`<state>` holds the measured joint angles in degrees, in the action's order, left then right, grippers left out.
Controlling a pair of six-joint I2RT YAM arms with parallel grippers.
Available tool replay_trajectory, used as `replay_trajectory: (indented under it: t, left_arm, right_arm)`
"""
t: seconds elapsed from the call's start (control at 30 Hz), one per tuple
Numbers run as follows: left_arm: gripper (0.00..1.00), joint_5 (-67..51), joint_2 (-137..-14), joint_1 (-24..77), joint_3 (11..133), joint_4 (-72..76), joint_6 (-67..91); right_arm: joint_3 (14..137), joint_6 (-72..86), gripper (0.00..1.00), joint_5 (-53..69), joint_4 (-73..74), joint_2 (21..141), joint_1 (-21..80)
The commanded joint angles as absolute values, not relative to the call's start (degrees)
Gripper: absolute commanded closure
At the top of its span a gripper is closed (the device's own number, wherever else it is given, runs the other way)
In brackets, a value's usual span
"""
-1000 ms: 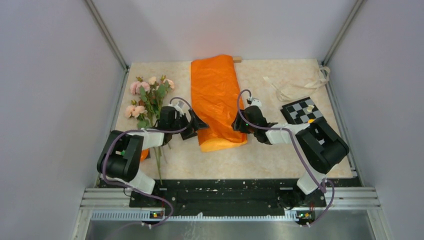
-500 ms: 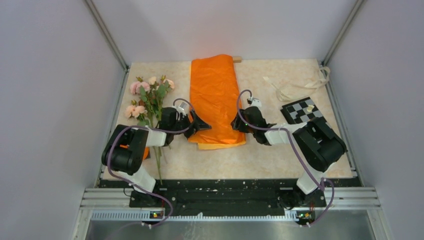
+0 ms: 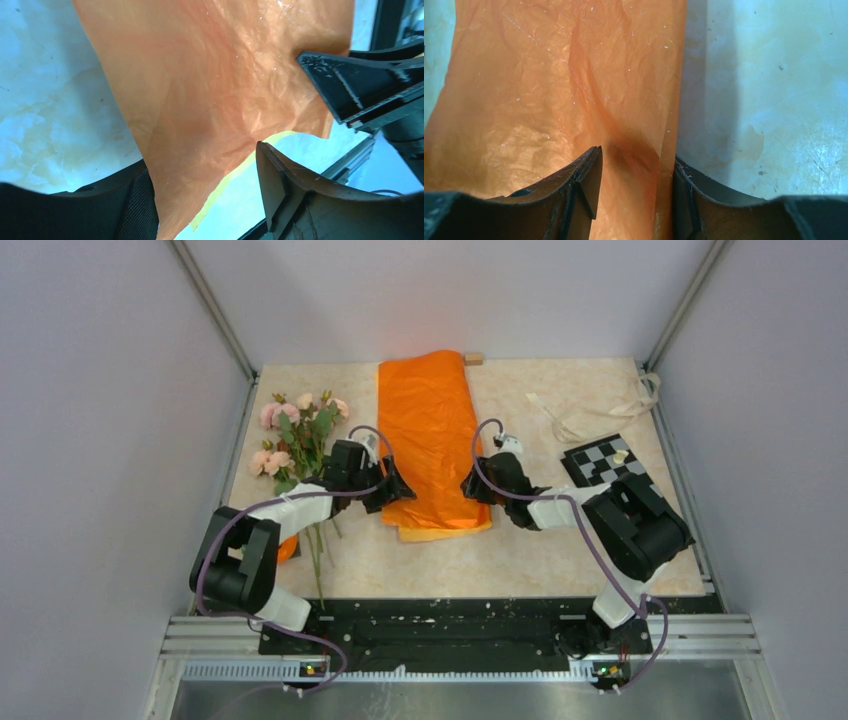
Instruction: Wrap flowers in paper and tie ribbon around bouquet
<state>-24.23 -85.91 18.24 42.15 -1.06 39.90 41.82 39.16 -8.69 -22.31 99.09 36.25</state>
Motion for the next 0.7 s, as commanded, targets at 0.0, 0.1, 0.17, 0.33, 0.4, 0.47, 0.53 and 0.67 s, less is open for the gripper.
replay_trajectory:
  t: [0.0,0.1,0.17,0.33,0.4,0.47,0.53,0.67]
  left_arm:
    - [0.33,-17.57,-86.56,21.26,47.27,-8.92,36.9]
    - [0.33,-8.96,-86.14,23.97,50.98,-15.3,35.24]
    - [0.33,-5.36,-86.72,25.76,54.66,-19.2,34.27]
    - [0.34,-2.08,-90.26,28.71,59.72,-24.78,33.96]
    - [0.35,-0.76,-92.07,29.38,61.08,-26.35,33.65]
    - [0.4,-0.53,-92.98,29.7,61.96,-26.96,33.09]
    - [0.59,-0.73,-93.28,29.75,62.23,-26.27,33.2]
    - [1.0,1.83,-91.76,29.79,62.06,-25.45,34.85]
  right_arm:
    - [40.88,37.92,0.51,-9.47,-11.36,102.99,36.74]
    - [41.0,37.73,0.5,-10.1,-10.85,103.01,36.72]
    - [41.41,37.51,0.5,-10.04,-10.49,103.37,36.74]
    - [41.57,37.51,0.49,-9.75,-10.11,103.8,36.74]
    - [41.56,37.25,0.49,-9.96,-9.9,103.8,36.74]
    - [41.5,37.1,0.49,-10.09,-9.68,103.8,36.73]
    - [41.08,36.93,0.49,-9.57,-10.18,103.65,36.74]
    - [40.19,36.48,0.42,-8.45,-10.96,101.83,36.74]
